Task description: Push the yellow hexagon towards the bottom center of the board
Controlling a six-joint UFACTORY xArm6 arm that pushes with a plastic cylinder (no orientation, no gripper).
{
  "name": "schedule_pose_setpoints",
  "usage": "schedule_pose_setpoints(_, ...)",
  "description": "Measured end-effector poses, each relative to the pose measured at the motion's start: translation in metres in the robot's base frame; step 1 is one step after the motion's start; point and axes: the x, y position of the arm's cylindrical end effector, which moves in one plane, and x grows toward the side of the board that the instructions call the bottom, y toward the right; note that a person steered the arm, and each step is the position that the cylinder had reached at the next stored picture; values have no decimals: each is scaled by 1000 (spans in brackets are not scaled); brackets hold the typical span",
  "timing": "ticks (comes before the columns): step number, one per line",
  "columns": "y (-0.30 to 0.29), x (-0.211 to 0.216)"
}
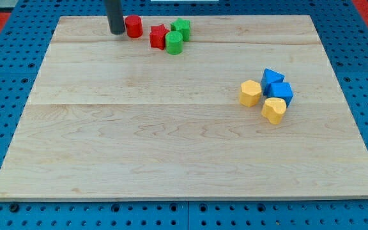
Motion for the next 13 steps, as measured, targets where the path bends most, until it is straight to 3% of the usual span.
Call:
schedule_pose_setpoints(2, 46, 10)
schedule_pose_setpoints(3, 24, 7)
schedule_pose_setpoints(4, 12, 59)
schedule_pose_setpoints(5, 102, 107)
schedule_pose_setpoints(7, 312, 123)
schedule_pose_setpoints(8, 341, 127)
schedule_pose_setpoints(10, 263, 182)
schedule_pose_setpoints(12, 316, 152)
schedule_pose_setpoints(13, 361, 170)
